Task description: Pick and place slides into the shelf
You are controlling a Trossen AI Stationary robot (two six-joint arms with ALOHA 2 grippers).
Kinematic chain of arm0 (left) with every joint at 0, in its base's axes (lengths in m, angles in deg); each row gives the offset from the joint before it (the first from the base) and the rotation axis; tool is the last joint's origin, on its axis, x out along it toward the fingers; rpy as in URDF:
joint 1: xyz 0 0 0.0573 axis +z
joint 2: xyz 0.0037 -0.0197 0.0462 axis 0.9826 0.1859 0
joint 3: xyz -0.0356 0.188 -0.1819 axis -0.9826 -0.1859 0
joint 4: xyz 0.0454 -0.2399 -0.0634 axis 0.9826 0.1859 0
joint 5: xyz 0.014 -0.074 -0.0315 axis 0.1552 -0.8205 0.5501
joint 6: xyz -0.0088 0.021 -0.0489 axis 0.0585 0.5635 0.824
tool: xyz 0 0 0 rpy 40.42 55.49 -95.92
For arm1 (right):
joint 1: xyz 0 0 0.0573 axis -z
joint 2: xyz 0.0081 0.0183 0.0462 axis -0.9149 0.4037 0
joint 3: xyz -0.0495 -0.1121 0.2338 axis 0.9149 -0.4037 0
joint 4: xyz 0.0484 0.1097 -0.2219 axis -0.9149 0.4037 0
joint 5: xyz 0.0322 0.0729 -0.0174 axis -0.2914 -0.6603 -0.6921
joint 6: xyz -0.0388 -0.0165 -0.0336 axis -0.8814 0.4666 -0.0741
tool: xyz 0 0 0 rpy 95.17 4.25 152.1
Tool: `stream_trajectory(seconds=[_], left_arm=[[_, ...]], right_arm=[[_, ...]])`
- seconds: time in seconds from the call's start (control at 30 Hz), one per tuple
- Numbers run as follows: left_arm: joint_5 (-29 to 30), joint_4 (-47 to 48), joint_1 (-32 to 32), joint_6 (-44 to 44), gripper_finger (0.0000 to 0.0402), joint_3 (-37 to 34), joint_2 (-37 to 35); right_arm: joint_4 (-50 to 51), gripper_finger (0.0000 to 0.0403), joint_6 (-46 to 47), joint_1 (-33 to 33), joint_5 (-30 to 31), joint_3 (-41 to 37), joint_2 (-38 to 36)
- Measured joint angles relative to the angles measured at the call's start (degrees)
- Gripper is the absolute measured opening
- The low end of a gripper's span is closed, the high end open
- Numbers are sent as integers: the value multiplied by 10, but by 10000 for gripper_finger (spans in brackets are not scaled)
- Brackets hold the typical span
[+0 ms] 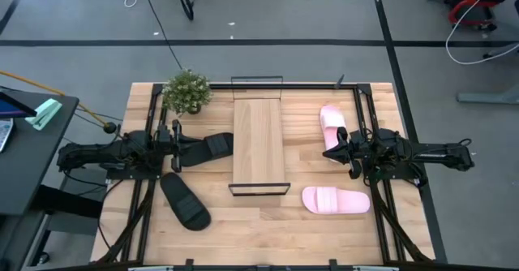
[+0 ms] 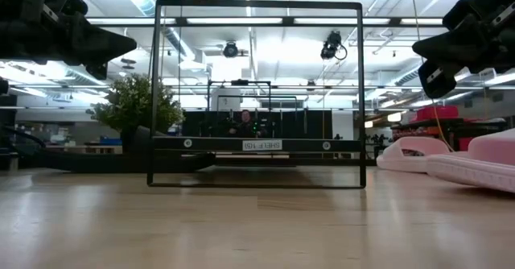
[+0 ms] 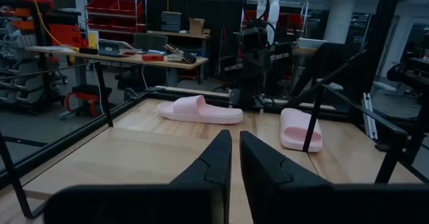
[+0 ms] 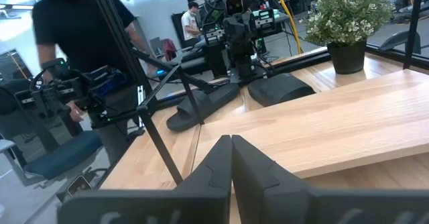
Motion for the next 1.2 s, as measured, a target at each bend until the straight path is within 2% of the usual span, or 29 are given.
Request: stream_trajectory(seconds=[0.3, 0.73, 1.2], left_arm=[[0, 0, 0, 0, 26, 0, 0], [0, 0, 0, 0, 39, 0, 0], [0, -2, 0, 0, 26, 0, 0]], right_arm=[[0, 14, 0, 0, 0, 0, 0], [0, 14, 0, 0, 0, 0, 0], [0, 14, 0, 0, 0, 0, 0]])
